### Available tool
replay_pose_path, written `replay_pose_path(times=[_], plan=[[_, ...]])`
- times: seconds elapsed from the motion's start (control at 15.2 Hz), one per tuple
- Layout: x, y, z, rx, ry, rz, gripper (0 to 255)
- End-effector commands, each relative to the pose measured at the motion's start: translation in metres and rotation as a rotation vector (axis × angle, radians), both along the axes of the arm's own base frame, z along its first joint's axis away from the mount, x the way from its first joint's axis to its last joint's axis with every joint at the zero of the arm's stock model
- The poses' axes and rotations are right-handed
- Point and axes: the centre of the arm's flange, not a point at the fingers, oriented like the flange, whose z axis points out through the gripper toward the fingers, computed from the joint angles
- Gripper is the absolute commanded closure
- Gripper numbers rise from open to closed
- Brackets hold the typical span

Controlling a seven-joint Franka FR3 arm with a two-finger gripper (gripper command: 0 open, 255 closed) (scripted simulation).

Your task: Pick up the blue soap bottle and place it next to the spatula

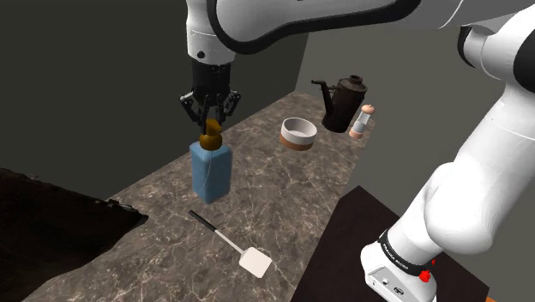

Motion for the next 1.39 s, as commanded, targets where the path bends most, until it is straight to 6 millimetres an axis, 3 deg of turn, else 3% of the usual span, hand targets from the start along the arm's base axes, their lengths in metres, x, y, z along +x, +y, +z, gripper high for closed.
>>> replay_pose_path(times=[0.0,0.66,1.19,1.25,1.32], plan=[[0.001,0.002,-0.01,0.001,-0.001,0.0,255],[0.001,0.002,-0.061,0.001,-0.001,0.0,255],[0.001,0.002,-0.061,0.001,-0.001,0.0,255],[0.0,0.002,-0.061,0.001,-0.001,0.0,0],[0.0,0.002,-0.061,0.001,-0.001,0.0,0]])
